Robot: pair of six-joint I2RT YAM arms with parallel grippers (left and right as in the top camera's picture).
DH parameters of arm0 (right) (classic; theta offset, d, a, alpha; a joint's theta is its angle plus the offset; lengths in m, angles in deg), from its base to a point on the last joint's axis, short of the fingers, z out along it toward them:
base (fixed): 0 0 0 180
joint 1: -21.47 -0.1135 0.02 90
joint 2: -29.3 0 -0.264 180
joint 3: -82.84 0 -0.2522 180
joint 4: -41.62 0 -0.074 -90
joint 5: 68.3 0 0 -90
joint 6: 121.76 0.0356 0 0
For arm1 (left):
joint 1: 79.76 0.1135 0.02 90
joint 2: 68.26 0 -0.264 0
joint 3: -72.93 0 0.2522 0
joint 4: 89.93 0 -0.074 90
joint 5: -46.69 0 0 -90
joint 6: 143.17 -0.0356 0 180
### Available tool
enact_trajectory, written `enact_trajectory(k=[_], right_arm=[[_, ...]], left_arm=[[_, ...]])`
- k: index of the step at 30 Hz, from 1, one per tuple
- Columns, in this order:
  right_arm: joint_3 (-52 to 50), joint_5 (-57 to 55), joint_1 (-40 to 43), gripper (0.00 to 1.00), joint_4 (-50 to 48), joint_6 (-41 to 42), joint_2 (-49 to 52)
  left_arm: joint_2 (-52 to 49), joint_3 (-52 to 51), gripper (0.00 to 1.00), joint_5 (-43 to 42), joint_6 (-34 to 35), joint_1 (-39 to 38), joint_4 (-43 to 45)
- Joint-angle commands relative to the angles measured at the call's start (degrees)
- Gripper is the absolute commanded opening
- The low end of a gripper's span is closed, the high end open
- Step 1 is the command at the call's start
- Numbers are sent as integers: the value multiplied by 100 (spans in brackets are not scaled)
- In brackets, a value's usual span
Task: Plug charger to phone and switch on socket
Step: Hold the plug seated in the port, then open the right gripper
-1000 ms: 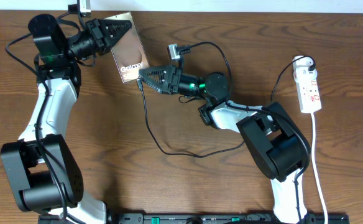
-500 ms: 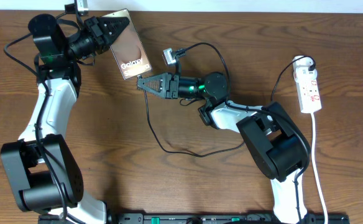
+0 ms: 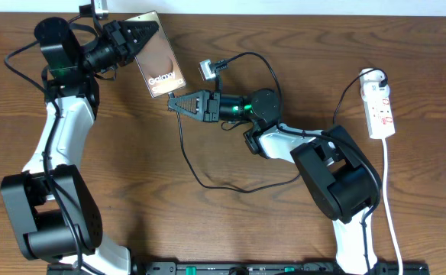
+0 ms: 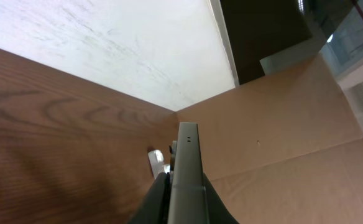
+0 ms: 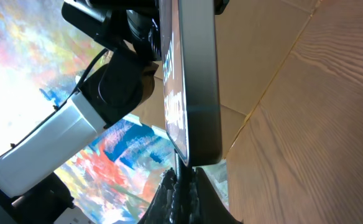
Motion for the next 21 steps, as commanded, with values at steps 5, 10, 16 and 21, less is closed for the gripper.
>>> enact_trajectory(k=[5,10,16,21], right_arm=[[79,-55,4,1,2,-52,-7],[79,-129,4,1,2,-33,-7],[79,-205,4,1,2,-33,-7],[79,-267,9,1,0,24,-7]], left_arm=[[94,48,7,-273,70,2,66],[94,48,7,-345,70,-4,66],[94,48,7,-426,70,-2,63],[94,46,8,-468,70,-4,61]])
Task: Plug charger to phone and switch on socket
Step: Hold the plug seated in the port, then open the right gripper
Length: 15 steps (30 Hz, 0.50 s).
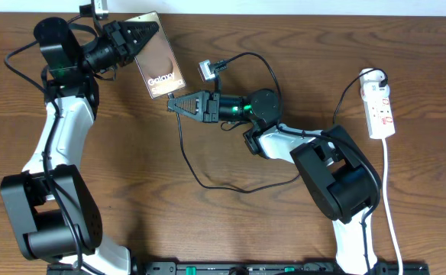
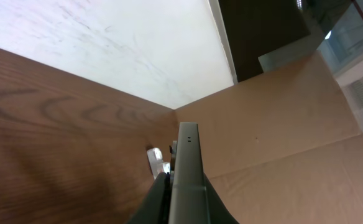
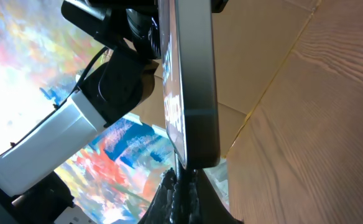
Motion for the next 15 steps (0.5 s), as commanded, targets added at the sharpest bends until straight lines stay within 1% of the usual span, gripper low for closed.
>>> enact_trajectory(k=[1,15], right_arm=[[79,-302,20,1,-4,44,-7],[79,-396,20,1,-83,116,-7]], left_arm=[[94,46,7,-396,72,-11,48],[94,31,7,-463,48,-9,24]])
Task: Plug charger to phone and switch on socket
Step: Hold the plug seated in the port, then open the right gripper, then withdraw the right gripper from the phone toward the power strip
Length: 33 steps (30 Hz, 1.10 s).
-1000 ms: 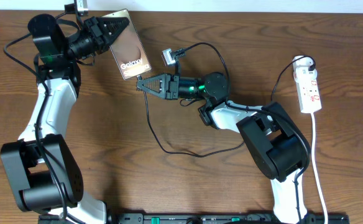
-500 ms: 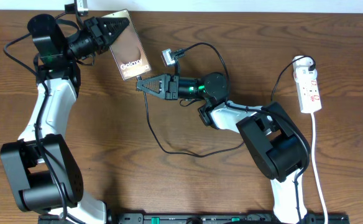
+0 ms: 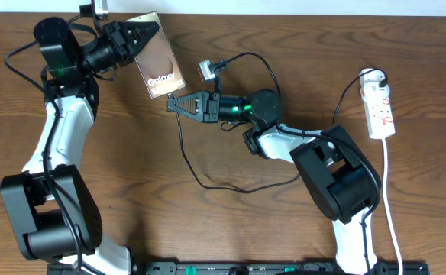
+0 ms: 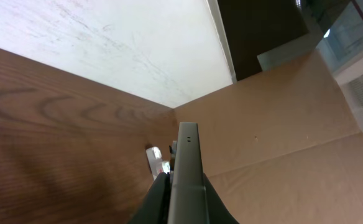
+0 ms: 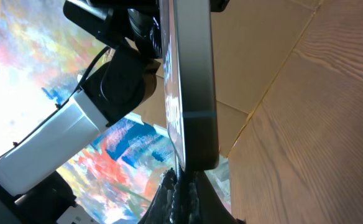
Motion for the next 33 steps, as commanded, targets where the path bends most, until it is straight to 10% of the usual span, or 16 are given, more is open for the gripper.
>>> enact_trajectory(k=[1,14,27,33], right_arm=[[79,-391,24,1,-17,48,-7],[79,-223,20,99,-17,48,-7],[79,-251,656,99,192,-162,-7],[79,-166,966,99,2177,-1567,-7]], left_arm=[[94,31,7,-417,44,-9,20],[94,31,7,-269,-170,33,20],[94,31,7,-1097,76,575,-39],[94,31,8,-1290,166,673,-39]])
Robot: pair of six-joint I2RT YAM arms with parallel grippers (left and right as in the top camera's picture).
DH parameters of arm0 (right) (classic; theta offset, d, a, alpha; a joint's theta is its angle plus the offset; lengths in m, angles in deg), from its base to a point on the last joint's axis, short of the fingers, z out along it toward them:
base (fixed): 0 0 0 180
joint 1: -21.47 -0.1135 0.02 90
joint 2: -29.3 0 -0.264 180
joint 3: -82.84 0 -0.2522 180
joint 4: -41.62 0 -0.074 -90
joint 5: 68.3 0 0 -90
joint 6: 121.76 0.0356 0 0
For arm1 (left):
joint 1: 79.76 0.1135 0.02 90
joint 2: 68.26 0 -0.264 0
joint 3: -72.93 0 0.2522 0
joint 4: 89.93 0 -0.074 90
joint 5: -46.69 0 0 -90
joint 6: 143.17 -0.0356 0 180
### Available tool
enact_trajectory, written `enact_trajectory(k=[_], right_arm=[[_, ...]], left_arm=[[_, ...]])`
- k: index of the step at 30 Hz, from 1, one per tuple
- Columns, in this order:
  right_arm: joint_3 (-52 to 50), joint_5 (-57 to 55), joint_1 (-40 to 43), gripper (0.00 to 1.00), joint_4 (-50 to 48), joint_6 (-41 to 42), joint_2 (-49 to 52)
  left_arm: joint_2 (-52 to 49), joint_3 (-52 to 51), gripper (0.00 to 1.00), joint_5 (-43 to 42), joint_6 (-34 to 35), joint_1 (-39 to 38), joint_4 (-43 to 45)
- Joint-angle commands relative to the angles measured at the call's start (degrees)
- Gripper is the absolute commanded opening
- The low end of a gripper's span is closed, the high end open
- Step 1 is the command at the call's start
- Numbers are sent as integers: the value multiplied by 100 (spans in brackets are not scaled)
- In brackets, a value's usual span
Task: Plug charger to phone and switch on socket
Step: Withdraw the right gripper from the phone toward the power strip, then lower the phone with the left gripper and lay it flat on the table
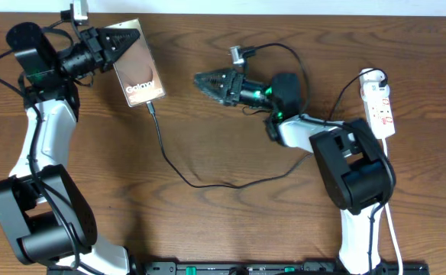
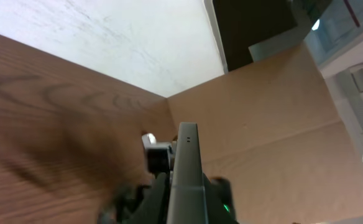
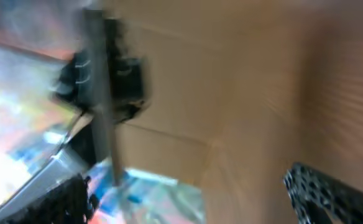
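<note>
My left gripper (image 1: pixel 127 42) is shut on the gold Galaxy phone (image 1: pixel 137 76) and holds it off the table at the far left. The phone shows edge-on in the left wrist view (image 2: pixel 186 171). The black charger cable (image 1: pixel 164 149) hangs from the phone's lower edge, its plug in the port there. It loops across the table to the silver adapter (image 1: pixel 238 53). My right gripper (image 1: pixel 200 79) is open and empty, to the right of the phone and apart from it. One of its fingers (image 3: pixel 330 193) shows, blurred. The white socket strip (image 1: pixel 380 107) lies far right.
The white lead (image 1: pixel 391 206) of the socket strip runs down the right edge of the wooden table (image 1: pixel 93 191). A cardboard wall (image 2: pixel 275 124) stands behind the table. The cable's loop lies across the table's middle.
My right gripper was shut on the cable plug at the phone's lower edge. It is now open, empty and further right. The phone has moved left with the cable attached, and the adapter has moved right.
At all three earlier moments my left gripper held the phone still, and my right gripper held the plug just under its lower edge. Now the plug stays in the phone, the right gripper has let go, and the arms have drawn apart.
</note>
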Motion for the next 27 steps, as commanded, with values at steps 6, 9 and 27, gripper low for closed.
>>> enact_trajectory(k=[6,9,27], right_arm=[[59,-389,66,99,2205,-2243,-50],[59,-575,83,99,2695,-2699,-251],[61,-4708,195,99,8540,-5090,-3733]], left_arm=[[94,31,7,-170,136,20,35],[94,31,7,-144,59,20,33],[94,31,7,658,-1482,-219,-2105]])
